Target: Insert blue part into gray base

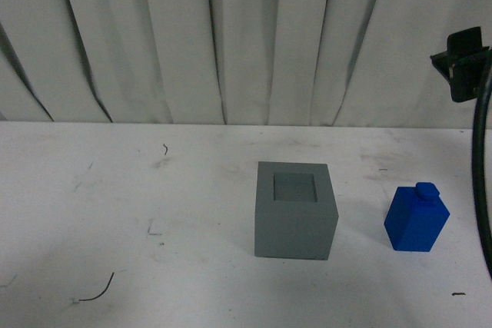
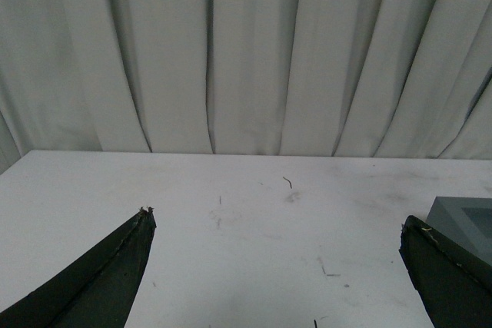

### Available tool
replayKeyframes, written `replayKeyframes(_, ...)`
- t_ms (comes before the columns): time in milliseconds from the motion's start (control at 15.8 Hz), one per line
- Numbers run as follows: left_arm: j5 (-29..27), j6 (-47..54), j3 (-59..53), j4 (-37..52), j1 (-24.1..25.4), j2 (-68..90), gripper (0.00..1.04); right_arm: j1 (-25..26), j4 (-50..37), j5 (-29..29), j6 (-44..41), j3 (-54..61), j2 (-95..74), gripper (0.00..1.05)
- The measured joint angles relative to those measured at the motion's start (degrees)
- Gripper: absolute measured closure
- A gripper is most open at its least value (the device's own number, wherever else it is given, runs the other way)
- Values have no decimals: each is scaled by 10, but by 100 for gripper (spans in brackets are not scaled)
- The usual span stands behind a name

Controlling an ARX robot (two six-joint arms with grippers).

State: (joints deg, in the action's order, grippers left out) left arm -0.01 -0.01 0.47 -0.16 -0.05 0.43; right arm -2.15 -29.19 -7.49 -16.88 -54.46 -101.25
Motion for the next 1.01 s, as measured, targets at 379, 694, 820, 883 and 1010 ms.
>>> replayKeyframes(379, 0, 0, 0, 0, 0, 0, 7, 38, 263, -184, -313, -108, -29, 6)
replayKeyframes(694, 0, 0, 0, 0, 0, 0, 7, 39, 362, -209, -406, -144, -40, 6)
replayKeyframes(820, 0, 0, 0, 0, 0, 0, 7, 36, 405, -211, -444, -163, -49, 6)
replayKeyframes(883, 0, 0, 0, 0, 0, 0, 7, 37, 423, -210, -463, -171, -54, 6)
replayKeyframes(1010, 0, 0, 0, 0, 0, 0, 7, 36, 463, -208, -499, -188, -65, 6)
